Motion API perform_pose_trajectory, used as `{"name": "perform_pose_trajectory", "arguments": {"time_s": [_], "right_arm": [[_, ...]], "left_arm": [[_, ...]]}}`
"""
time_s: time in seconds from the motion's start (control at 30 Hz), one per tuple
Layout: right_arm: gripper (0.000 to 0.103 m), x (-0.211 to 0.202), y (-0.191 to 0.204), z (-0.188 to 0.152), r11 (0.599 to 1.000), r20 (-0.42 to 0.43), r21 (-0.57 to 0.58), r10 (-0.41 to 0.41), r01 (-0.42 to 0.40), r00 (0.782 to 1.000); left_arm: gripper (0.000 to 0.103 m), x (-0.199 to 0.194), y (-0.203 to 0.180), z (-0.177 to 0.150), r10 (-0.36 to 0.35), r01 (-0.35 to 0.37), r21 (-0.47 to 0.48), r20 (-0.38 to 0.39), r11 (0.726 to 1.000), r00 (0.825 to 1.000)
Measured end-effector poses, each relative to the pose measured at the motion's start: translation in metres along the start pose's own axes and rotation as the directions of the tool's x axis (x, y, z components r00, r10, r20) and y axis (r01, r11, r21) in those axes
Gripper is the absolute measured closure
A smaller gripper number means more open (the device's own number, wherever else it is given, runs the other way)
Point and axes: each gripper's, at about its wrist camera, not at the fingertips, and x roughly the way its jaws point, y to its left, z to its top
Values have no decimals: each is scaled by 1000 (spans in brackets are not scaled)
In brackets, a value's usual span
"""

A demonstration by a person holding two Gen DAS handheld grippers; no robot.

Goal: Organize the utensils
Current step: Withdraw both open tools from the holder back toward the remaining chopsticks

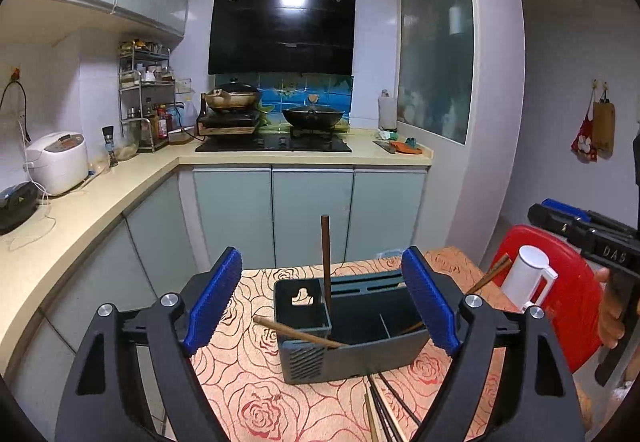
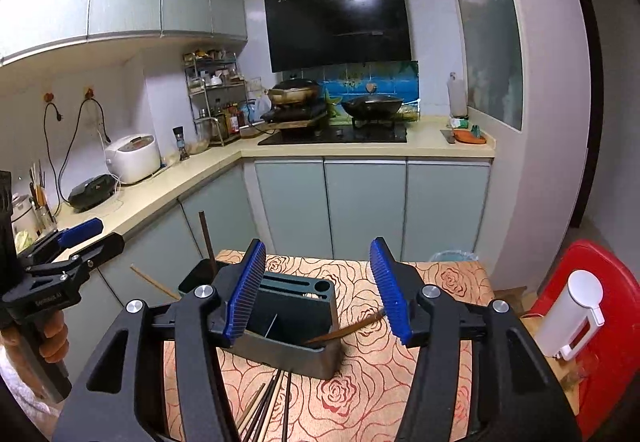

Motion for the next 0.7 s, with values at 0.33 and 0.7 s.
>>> {"name": "perform_pose_trajectory", "arguments": {"time_s": [0.33, 0.7], "right_arm": [[50, -35, -12, -42, 999, 25, -10, -31, 31, 999], [49, -53, -19, -104, 994, 6, -34, -99, 99, 995]], "left_arm": [[22, -28, -4, -47, 1, -1, 25, -22, 1000, 1000], [22, -49, -2, -115, 56, -52, 47, -92, 998, 994]]}}
